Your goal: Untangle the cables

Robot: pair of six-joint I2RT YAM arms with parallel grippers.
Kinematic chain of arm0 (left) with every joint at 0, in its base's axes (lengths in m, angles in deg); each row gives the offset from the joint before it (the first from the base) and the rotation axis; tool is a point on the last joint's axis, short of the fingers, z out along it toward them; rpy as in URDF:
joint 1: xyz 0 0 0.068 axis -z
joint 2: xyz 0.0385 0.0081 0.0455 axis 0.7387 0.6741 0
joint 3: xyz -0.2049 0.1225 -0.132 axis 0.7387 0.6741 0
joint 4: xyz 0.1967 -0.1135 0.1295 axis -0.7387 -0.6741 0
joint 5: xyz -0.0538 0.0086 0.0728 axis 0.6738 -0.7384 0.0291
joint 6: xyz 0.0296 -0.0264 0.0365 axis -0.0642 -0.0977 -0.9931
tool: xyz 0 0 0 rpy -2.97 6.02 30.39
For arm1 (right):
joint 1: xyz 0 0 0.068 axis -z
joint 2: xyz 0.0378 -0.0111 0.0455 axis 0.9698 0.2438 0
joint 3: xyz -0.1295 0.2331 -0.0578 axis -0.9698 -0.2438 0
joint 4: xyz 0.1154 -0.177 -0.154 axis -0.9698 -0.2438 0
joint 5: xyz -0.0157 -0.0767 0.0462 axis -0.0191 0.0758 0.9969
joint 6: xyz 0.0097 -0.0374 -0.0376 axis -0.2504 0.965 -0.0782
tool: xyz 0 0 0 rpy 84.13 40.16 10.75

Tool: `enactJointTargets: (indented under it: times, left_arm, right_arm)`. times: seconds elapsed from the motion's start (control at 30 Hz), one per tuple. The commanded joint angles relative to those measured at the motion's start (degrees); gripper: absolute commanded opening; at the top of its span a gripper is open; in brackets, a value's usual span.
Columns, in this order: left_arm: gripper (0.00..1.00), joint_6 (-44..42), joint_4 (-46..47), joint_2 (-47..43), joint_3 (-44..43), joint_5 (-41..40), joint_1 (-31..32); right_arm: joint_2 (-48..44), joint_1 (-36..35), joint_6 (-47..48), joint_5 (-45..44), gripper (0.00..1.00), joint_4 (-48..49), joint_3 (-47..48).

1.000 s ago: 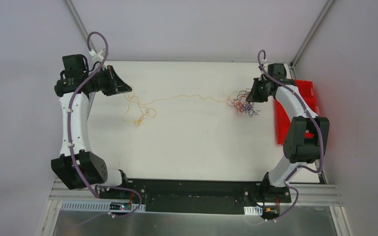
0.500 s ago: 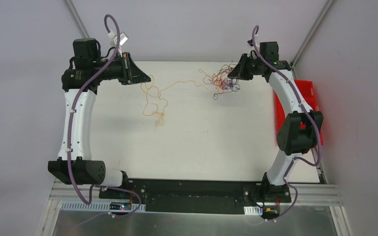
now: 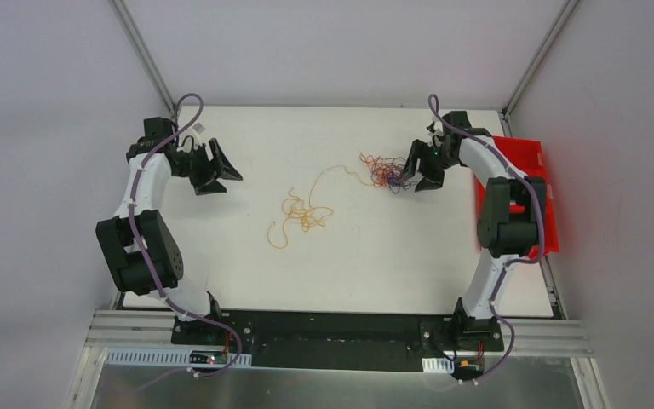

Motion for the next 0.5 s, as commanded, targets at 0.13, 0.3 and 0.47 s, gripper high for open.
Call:
enactJointTargets:
  times: [0.13, 0.3, 0.47]
  left_arm:
    - [0.63, -1.0, 4.9, -1.7, 8.9, 6.9, 1.4]
    - [0.64, -0.6, 5.4, -2.1, 10.9, 7.7, 3.0]
    - [0.64, 0.8, 5.6, -3.2, 11.3, 7.3, 3.3]
  right_arm:
    - [-12.3, -10.9, 2.0, 13.1, 0.6, 4.0, -9.5]
    - [-6.2, -20.7, 3.6, 12.3, 0.6, 4.0, -5.0]
    - [1.8, -28.1, 5.9, 9.4, 0.62, 2.8, 2.7]
